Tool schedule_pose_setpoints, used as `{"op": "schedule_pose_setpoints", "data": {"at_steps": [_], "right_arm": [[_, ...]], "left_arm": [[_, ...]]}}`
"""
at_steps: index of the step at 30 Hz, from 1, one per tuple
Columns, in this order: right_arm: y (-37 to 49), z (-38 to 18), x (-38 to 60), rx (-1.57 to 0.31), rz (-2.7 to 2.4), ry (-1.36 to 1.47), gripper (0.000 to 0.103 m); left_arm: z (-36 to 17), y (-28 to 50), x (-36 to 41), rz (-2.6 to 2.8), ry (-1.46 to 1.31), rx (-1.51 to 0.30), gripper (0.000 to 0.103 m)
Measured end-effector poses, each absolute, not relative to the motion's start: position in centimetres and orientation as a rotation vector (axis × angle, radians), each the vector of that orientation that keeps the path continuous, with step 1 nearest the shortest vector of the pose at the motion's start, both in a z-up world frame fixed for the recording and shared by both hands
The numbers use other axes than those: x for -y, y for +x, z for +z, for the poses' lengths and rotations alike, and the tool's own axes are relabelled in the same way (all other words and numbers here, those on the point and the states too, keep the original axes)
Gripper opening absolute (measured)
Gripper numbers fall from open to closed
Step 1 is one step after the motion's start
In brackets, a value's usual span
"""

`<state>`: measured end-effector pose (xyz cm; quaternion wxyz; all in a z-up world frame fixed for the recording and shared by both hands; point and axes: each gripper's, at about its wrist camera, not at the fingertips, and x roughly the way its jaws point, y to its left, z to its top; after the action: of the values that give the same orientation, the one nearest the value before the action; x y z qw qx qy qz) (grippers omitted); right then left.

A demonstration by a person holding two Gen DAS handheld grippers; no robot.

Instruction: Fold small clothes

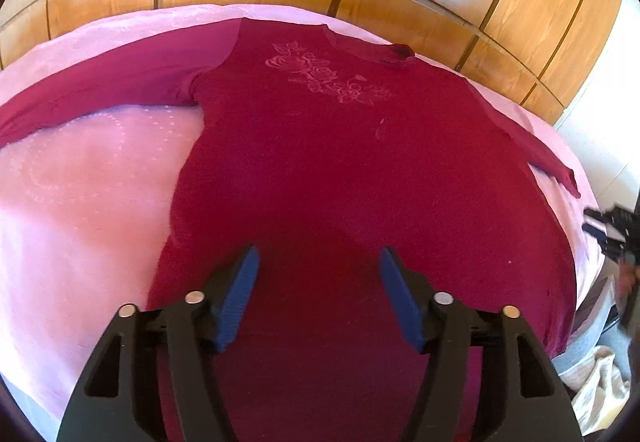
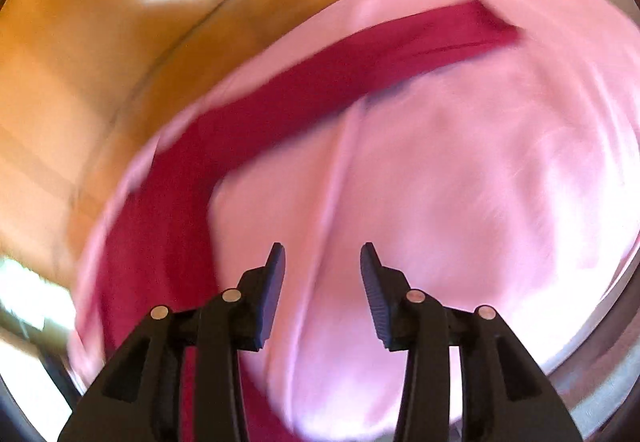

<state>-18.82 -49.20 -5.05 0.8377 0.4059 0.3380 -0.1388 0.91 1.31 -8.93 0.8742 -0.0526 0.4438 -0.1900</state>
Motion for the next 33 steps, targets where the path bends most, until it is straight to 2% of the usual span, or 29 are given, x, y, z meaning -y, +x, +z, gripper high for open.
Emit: {"op": "schedule_pose_setpoints", "data": {"at_steps": [2, 6, 9, 11, 17, 19, 23, 28, 33], "right_arm": [[-18.2, -5.8, 52.2, -0.667, -0.346, 0.961, 0.039], [-16.4, -7.3, 56.9, -0.602, -0.424, 1.102, 0.04], [-15.5, -8.2, 58.7, -0.567, -0.464, 1.158, 0.048], [-15.1, -8.7, 59.4, -0.536, -0.478, 1.192, 0.048], [-14.9, -9.2, 62.5, -0.474, -0.52, 1.236, 0.048], [-14.5, -9.0, 63.3, -0.482, -0.549, 1.224, 0.042], [-12.1, -8.1, 64.0, -0.576, -0.613, 1.109, 0.007], [-9.6, -3.1, 61.3, -0.557, -0.514, 0.893, 0.007], [-5.7, 1.8, 54.0, -0.558, -0.317, 0.708, 0.006]], "left_arm": [[-8.9, 0.9, -0.9, -0.398, -0.101, -0.926, 0.073], [-9.0, 0.8, -0.2, -0.39, -0.067, -0.923, 0.077], [-9.1, 0.9, 0.2, -0.39, -0.063, -0.921, 0.083], [-9.2, 1.0, 0.5, -0.387, -0.056, -0.919, 0.089], [-9.5, 1.5, 1.8, -0.365, -0.019, -0.915, 0.096], [-9.5, 1.6, 2.1, -0.355, -0.009, -0.914, 0.096], [-9.6, 1.9, 2.4, -0.341, -0.004, -0.915, 0.097], [-9.3, 2.1, 2.1, -0.348, -0.044, -0.925, 0.097], [-8.5, 2.5, 1.3, -0.371, -0.119, -0.932, 0.097]]}}
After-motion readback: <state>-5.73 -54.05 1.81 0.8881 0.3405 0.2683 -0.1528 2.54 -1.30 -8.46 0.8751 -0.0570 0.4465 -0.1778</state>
